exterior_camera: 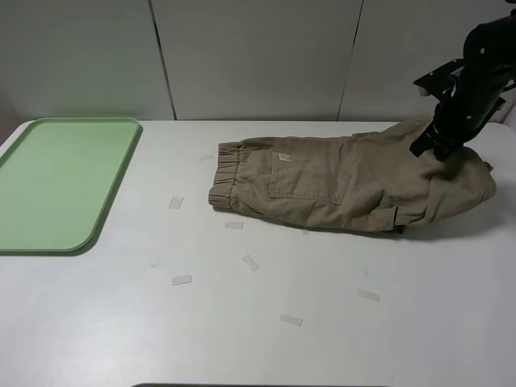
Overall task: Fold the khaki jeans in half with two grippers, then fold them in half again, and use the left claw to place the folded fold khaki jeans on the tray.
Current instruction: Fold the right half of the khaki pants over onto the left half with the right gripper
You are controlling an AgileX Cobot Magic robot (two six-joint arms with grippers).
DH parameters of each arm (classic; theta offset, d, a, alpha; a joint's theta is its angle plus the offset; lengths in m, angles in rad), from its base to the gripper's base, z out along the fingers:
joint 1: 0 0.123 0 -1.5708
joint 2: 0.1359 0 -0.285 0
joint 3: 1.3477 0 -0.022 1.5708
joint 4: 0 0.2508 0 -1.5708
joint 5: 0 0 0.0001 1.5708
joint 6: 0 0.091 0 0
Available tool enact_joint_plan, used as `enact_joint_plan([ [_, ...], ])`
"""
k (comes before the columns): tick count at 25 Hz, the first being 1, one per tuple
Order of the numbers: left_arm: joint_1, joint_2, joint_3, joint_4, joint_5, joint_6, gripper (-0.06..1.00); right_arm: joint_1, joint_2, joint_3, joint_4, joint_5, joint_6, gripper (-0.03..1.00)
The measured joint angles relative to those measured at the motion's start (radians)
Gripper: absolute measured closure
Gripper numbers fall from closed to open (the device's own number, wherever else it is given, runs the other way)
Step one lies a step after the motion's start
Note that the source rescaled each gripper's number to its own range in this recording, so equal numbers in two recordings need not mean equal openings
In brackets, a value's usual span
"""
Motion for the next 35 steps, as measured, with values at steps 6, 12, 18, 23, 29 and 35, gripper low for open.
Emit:
enact_joint_plan([
  [6, 0.0, 0.0, 0.0, 0.0, 0.0, 0.0, 0.08, 0.13, -0.052, 0.0, 0.024, 0.004, 0.034, 0.94],
  [12, 0.0, 0.0, 0.0, 0.0, 0.0, 0.0, 0.08, 0.252, -0.052, 0.0, 0.103, -0.043, 0.048, 0.94],
  [18, 0.0, 0.0, 0.0, 0.021, 0.001, 0.0, 0.08, 0.352, -0.052, 0.0, 0.171, -0.157, 0.048, 0.94],
  [23, 0.0, 0.0, 0.0, 0.045, 0.002, 0.0, 0.08, 0.403, -0.052, 0.0, 0.209, -0.218, 0.051, 0.94],
  [29, 0.0, 0.0, 0.0, 0.046, 0.002, 0.0, 0.08, 0.465, -0.051, 0.0, 0.263, -0.259, 0.052, 0.94],
  [35, 0.0, 0.0, 0.0, 0.046, 0.006, 0.0, 0.08, 0.509, -0.016, 0.0, 0.303, -0.303, 0.055, 0.94],
])
